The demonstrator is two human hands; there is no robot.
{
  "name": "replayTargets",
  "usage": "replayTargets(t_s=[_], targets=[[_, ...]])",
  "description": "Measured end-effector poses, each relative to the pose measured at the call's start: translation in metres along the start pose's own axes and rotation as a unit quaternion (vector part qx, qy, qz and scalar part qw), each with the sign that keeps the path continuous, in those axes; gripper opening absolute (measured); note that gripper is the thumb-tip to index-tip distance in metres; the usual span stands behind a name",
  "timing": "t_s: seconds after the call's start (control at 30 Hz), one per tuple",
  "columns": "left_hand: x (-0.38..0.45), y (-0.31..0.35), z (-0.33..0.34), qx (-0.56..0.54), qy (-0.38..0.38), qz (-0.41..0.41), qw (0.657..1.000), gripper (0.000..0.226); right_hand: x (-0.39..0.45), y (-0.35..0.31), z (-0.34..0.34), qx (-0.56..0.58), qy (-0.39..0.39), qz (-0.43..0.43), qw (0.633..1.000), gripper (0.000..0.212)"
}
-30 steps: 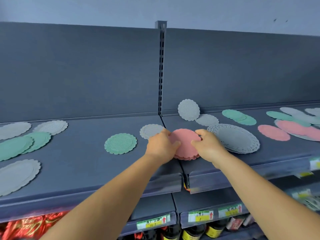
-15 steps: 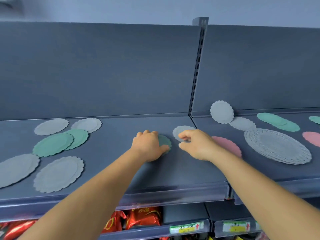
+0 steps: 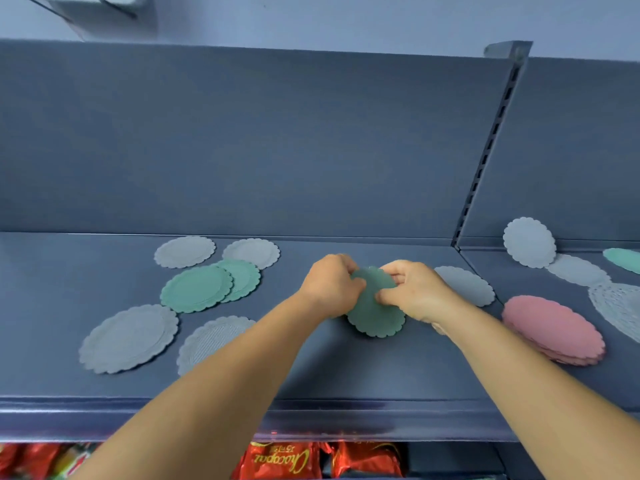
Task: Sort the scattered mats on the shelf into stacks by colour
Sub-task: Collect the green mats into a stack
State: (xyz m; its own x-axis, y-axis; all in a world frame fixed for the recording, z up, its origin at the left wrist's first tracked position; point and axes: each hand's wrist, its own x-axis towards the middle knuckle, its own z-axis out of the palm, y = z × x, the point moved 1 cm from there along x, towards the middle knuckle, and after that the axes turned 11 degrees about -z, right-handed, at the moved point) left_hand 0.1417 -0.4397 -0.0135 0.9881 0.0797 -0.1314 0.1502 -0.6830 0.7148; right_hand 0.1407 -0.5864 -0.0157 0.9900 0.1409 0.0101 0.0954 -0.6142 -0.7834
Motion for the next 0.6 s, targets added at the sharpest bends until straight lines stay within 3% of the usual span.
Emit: replayTargets(t_s=[0.1,0.23,0.33,0.43,0.6], targets=[[-0.005,-0.012,-0.028,-0.036,0.034,-0.008,0.999,0.019,0.008,-0.021,0.014,0.073,0.009,-0.018,0.997,0.022],[-0.007,-0.038,-0.074,-0.052,0.120,-0.029,0.991,0.011,0.027,-0.051,0.043,0.094,-0.024,-0.063,0.993,0.013],[-0.008,-0.066,-0.107,-0.034,0.175,-0.075,0.981,0.027,0.040,-0.071,0.067,0.077,-0.060,-0.086,0.992,0.017],[-0.009,-0.097,-0.128,0.005,0.200,-0.134,0.971,0.026,0.052,-0.084,0.088,0.056,-0.102,-0.107,0.987,0.016],[-0.012,-0.132,-0.145,0.059,0.210,-0.228,0.949,0.027,0.071,-0.098,0.118,-0.020,-0.136,-0.147,0.979,0.040]])
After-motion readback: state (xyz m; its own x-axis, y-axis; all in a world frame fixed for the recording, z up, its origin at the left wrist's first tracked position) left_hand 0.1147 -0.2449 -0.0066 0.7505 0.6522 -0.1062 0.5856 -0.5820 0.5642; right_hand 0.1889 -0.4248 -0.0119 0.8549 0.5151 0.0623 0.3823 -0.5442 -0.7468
